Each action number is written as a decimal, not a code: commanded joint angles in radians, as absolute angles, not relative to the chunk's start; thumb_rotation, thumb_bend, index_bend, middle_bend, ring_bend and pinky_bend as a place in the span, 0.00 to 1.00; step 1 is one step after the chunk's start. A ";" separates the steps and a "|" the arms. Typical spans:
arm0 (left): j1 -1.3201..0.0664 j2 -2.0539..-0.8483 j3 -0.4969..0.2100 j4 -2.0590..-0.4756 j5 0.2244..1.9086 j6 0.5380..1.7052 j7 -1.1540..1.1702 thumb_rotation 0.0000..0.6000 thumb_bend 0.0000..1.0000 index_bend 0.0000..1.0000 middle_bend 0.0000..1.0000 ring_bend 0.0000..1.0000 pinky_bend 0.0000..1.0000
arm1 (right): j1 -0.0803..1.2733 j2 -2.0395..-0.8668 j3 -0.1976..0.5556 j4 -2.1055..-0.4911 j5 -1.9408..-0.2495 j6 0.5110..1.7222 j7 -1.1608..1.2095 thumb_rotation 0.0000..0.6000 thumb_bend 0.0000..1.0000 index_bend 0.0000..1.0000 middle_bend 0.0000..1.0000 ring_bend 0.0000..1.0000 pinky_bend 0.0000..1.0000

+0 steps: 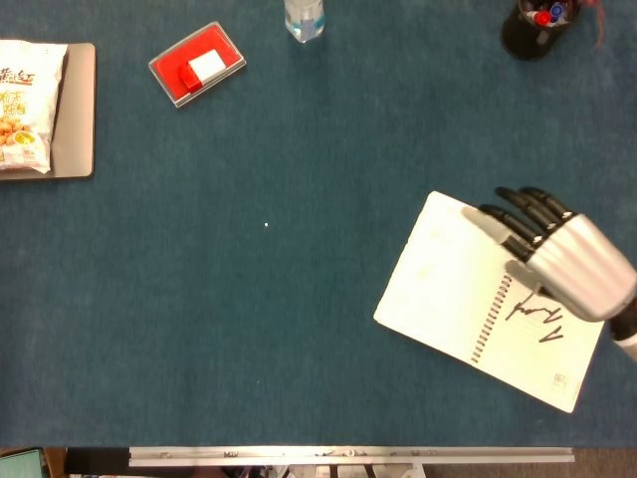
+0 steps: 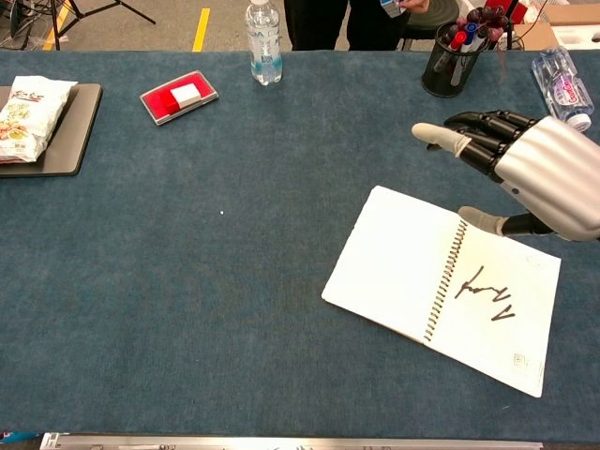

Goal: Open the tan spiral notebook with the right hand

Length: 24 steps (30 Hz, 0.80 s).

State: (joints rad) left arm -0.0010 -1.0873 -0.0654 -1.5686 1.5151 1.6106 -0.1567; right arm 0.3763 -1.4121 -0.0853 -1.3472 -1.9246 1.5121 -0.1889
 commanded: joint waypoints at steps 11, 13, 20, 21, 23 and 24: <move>-0.016 -1.117 -0.071 -1.535 1.551 1.629 -0.165 1.00 0.19 0.44 0.37 0.21 0.42 | 0.201 -1.244 -0.087 -1.514 -1.797 1.657 -0.188 1.00 0.23 0.22 0.28 0.17 0.28; -0.018 -1.121 -0.072 -1.530 1.553 1.630 -0.166 1.00 0.19 0.44 0.37 0.21 0.42 | 0.180 -1.235 -0.079 -1.511 -1.775 1.682 -0.162 1.00 0.23 0.22 0.28 0.17 0.28; -0.023 -1.129 -0.072 -1.522 1.549 1.623 -0.163 1.00 0.19 0.45 0.37 0.21 0.42 | 0.122 -1.212 -0.049 -1.451 -1.661 1.688 -0.049 1.00 0.23 0.22 0.28 0.17 0.28; -0.023 -1.129 -0.071 -1.522 1.549 1.622 -0.162 1.00 0.19 0.45 0.37 0.21 0.42 | 0.118 -1.211 -0.043 -1.444 -1.644 1.681 -0.035 1.00 0.23 0.22 0.28 0.17 0.28; -0.024 -1.129 -0.069 -1.523 1.551 1.621 -0.159 1.00 0.19 0.45 0.37 0.21 0.42 | 0.114 -1.209 -0.029 -1.432 -1.612 1.665 -0.009 1.00 0.23 0.22 0.28 0.17 0.28; -0.024 -1.130 -0.069 -1.524 1.553 1.622 -0.158 1.00 0.19 0.45 0.37 0.21 0.42 | 0.115 -1.204 -0.024 -1.433 -1.603 1.657 0.000 1.00 0.23 0.22 0.28 0.17 0.28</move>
